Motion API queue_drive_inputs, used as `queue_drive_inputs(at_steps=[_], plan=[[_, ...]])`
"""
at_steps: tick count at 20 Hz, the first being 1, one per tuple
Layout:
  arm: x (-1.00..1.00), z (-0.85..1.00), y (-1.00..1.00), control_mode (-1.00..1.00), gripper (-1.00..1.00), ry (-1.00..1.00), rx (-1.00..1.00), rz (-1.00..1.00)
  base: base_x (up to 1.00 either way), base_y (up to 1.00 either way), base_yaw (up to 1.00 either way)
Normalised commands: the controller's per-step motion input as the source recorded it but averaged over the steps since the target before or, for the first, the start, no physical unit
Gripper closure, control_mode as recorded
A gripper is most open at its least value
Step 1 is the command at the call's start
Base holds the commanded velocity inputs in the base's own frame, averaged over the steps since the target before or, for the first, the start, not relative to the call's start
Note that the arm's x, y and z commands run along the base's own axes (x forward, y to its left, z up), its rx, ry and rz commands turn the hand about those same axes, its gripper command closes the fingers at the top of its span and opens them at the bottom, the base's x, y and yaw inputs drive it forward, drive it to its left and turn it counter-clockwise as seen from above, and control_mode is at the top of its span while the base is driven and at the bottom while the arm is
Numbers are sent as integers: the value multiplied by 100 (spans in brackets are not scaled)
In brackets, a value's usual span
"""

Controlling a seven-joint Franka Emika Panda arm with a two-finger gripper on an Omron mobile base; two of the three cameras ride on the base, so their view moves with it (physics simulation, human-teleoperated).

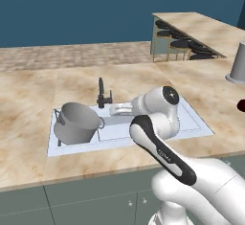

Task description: Place the pot in the left basin and the mug in the right basin of the sink.

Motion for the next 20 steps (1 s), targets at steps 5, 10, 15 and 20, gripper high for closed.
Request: queue_drive_inputs(at_steps=[5,10,15,20], plan=[[-18,-25,-7,-100,-100,15,-35,0,0,0,0],[-22,-8,-30,-100,-100,7,-34,0,0,0,0],[-16,0,-60,-100,-100,0,-17,1,0,0,0],[-9,-1,-68,-100,-100,0,0,3,0,0,0]])
